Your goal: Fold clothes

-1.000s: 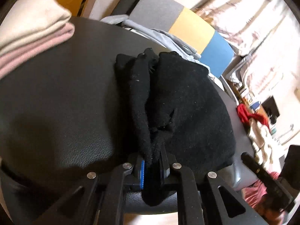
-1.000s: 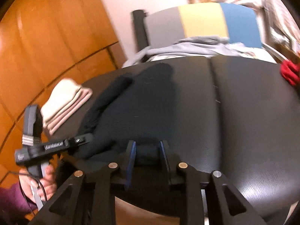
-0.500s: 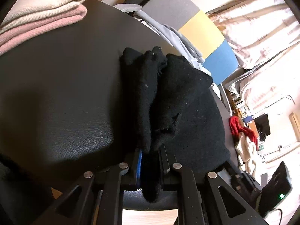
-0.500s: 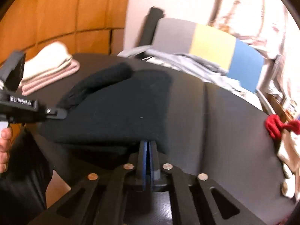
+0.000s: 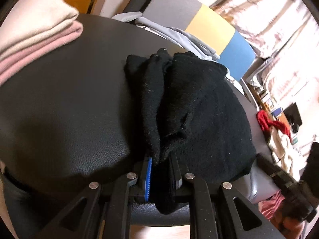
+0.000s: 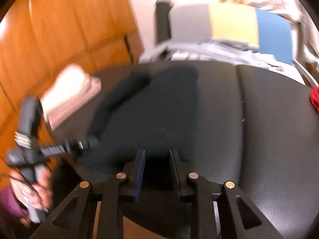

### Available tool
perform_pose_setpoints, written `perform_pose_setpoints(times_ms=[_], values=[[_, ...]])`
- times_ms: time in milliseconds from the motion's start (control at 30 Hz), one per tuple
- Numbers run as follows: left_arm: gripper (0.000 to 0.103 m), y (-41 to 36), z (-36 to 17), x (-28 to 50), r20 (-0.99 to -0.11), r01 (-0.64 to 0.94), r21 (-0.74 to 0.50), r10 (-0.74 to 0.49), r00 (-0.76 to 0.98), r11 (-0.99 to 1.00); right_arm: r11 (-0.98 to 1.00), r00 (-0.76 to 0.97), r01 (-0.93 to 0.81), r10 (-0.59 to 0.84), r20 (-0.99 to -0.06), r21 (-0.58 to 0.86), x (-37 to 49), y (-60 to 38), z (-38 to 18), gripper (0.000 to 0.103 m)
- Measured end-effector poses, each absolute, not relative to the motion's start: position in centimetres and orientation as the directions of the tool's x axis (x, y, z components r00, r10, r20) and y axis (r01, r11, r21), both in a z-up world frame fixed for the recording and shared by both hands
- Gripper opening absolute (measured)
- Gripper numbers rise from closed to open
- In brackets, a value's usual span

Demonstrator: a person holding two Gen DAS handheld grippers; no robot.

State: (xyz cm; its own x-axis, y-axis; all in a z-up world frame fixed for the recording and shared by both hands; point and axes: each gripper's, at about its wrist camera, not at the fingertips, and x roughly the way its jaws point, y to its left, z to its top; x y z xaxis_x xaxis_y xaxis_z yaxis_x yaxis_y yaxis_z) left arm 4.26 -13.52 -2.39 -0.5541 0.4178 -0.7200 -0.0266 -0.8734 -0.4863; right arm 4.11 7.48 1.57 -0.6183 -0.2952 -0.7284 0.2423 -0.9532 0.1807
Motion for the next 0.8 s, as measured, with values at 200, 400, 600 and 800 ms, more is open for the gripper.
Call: perform_pose_setpoints(times_ms=[200, 400, 600, 800], values=[[0.018, -14.8, -3.0, 3.9, -0.702, 0.018, -0.571, 0.477, -0.529, -0.82, -0.957, -0.586, 0.29, -0.19, -0.788, 0.015, 3.8, 4.5, -0.7, 0.025], [0.021, -13.9, -2.6, 4.0, -0.736, -0.024, -0.476, 0.413, -0.537, -0.879, -0.99, -0.678, 0.136, -0.115, -0.726, 0.03, 4.2, 8.2, 0.3, 0.0], [0.021, -13.5, -2.8, 4.0, -0.736, -0.021, -0.466, 0.4, -0.546, -0.885, -0.975, -0.712, 0.151, -0.221, -0.667, 0.162, 5.1, 10.1, 1.7, 0.007], [0.028, -10.9, -1.1, 4.3, -0.775, -0.058, -0.285, 0.266, -0.573, -0.957, -0.949, -0.737, 0.205, -0.311, -0.6, 0.24, 5.0, 10.5, 3.5, 0.026]])
